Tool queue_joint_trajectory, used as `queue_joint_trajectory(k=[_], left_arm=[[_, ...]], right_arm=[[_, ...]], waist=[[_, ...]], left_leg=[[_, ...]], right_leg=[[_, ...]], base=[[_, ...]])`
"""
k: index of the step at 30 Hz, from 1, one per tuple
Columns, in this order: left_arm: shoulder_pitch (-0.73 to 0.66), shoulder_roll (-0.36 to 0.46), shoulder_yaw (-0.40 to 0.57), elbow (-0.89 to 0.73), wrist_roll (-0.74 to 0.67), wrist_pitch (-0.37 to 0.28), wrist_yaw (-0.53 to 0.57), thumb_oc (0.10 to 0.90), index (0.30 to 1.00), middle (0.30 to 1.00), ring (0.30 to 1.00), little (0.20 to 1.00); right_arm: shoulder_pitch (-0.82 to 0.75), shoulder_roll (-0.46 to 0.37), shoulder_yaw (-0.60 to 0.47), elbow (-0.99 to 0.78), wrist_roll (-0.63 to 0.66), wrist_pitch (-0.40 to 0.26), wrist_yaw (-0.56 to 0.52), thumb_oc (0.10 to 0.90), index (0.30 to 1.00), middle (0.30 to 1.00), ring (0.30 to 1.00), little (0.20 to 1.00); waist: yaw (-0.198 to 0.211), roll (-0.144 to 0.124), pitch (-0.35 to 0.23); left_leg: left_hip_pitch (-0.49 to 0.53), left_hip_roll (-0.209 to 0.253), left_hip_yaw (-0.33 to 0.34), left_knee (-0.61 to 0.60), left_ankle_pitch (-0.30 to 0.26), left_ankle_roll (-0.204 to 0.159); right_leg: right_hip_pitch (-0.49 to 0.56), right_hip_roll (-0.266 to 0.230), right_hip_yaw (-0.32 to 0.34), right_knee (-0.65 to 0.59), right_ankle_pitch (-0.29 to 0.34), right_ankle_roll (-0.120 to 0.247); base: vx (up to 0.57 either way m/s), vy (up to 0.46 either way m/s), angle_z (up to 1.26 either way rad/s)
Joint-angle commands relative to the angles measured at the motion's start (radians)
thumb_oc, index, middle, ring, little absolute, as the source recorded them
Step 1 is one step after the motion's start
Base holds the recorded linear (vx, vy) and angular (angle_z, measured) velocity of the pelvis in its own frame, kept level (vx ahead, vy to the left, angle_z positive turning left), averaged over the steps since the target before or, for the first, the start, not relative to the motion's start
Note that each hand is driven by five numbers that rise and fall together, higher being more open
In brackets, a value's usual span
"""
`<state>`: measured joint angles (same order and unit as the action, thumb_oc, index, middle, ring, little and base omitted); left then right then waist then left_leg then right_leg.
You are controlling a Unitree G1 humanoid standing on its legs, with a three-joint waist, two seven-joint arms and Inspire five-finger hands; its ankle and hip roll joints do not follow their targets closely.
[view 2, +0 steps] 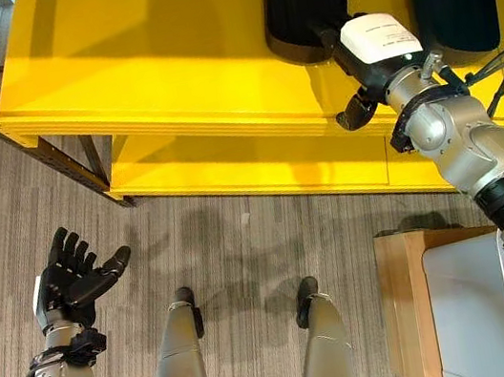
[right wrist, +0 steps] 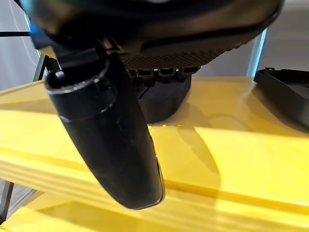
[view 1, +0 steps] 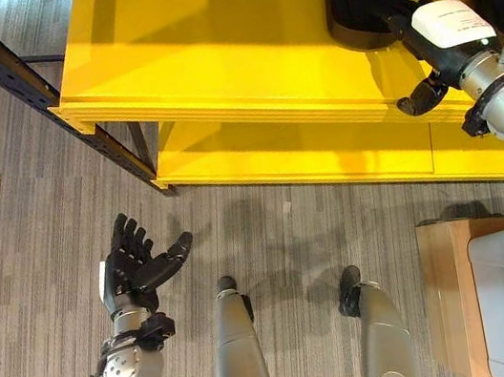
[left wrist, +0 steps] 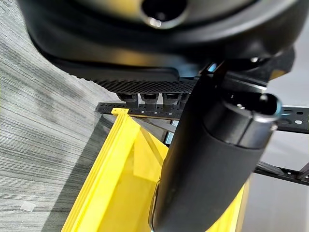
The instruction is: Move parts from the plastic box to the shelf.
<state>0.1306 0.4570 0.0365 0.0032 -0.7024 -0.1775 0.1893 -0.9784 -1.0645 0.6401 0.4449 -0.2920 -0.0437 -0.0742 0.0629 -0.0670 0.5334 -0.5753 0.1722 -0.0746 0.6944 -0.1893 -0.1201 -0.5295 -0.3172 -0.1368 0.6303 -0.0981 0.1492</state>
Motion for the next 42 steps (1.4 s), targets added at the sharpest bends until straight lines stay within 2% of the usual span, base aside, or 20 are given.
queue_joint_trajectory(k=[1,42], left_arm=[[0.005,0.077,0.045,-0.069,0.008,-0.106,0.001,0.900,1.000,1.000,1.000,1.000],[0.003,0.071,0.053,-0.060,0.024,-0.102,0.009,0.900,1.000,1.000,1.000,1.000]], right_arm=[[-0.026,0.010,-0.082,0.069,0.006,0.019,-0.050,0.900,1.000,1.000,1.000,1.000],[0.083,-0.014,-0.171,0.068,0.005,0.025,-0.062,0.900,1.000,1.000,1.000,1.000]], waist=[[0.006,-0.009,-0.013],[-0.004,-0.018,-0.013]], left_leg=[[0.015,0.014,0.002,-0.095,0.075,0.029],[0.008,0.016,0.002,-0.092,0.073,0.030]], right_leg=[[0.014,0.005,0.046,0.057,-0.059,-0.029],[0.004,0.004,0.048,0.065,-0.063,-0.029]], base=[[0.00,0.000,0.00],[0.00,0.000,0.00]])
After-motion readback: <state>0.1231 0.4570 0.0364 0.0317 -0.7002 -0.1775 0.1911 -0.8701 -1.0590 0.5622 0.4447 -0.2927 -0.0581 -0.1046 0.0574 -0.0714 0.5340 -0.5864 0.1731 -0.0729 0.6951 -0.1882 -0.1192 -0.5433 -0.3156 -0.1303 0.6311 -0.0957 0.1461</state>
